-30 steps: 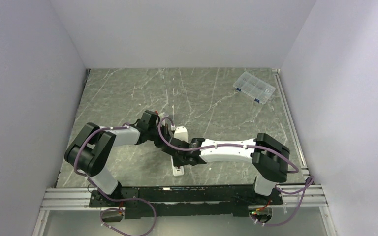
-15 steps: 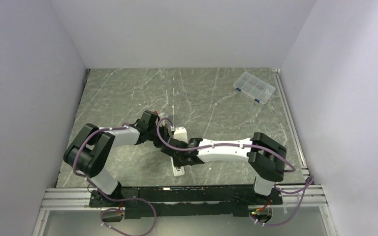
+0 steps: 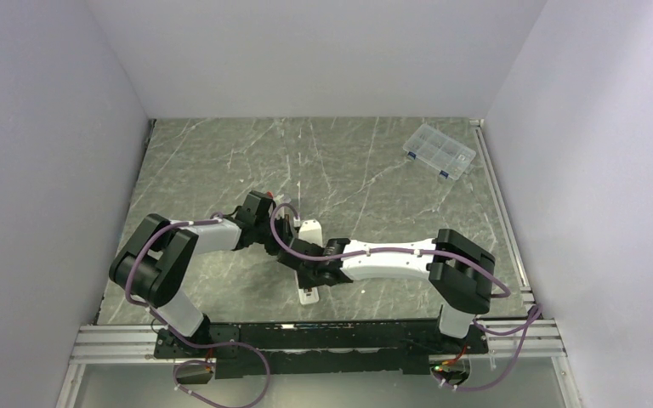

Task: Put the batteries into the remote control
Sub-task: Load the battery into the remote control.

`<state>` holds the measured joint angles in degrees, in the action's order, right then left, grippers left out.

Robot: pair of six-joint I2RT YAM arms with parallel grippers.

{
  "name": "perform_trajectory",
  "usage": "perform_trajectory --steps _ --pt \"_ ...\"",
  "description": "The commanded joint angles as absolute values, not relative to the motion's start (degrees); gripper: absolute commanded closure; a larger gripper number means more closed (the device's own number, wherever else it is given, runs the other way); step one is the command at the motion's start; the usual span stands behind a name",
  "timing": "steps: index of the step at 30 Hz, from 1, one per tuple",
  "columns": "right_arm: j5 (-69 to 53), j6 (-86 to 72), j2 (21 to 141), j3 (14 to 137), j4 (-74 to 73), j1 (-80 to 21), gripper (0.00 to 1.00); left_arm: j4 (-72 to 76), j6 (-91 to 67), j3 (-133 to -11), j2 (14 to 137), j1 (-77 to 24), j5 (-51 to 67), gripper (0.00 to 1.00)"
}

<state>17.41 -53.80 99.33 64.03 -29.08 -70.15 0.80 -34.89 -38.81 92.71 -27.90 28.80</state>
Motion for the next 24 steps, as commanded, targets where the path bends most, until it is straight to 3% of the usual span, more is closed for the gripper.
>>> perform_trajectory --steps 1,24 --pt "16.13 -53.79 97.9 64.6 -25.89 -69.86 0.74 0.83 -33.72 -38.41 91.17 -28.0 28.86 1.0" --pt "16.96 -53.62 102.24 67.04 -28.7 -69.87 0.69 0.55 -33.2 -38.58 91.45 -28.01 28.96 1.0"
